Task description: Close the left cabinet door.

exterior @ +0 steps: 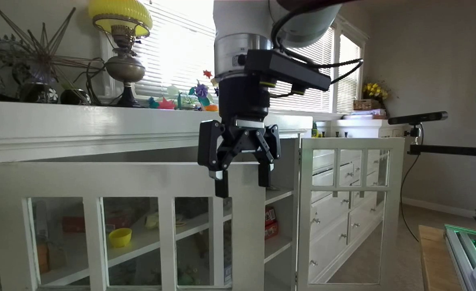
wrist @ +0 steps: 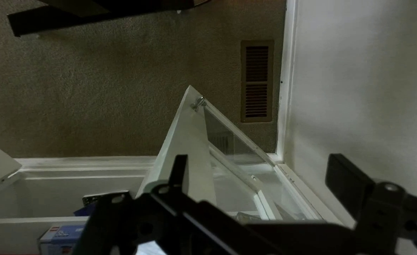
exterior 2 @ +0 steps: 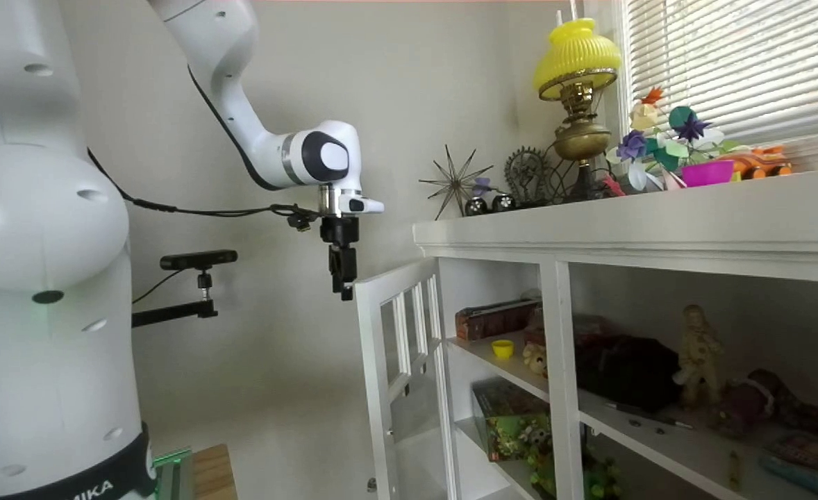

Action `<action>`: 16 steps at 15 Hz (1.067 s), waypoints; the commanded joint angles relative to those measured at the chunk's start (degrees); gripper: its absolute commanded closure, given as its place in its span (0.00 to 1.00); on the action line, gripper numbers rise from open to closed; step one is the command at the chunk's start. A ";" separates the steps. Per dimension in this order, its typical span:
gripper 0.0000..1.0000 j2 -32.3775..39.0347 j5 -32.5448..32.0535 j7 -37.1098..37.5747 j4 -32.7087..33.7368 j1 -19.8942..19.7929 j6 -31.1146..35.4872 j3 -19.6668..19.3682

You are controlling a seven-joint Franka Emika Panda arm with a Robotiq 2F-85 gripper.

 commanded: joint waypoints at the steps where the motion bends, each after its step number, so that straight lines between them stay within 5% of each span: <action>1: 0.00 0.63 -3.78 0.76 0.07 -1.07 0.85 -0.80; 11: 0.00 0.28 -12.12 5.19 0.19 -3.86 0.28 -2.88; 16: 0.00 1.18 -11.22 5.53 0.91 -4.95 1.84 -4.31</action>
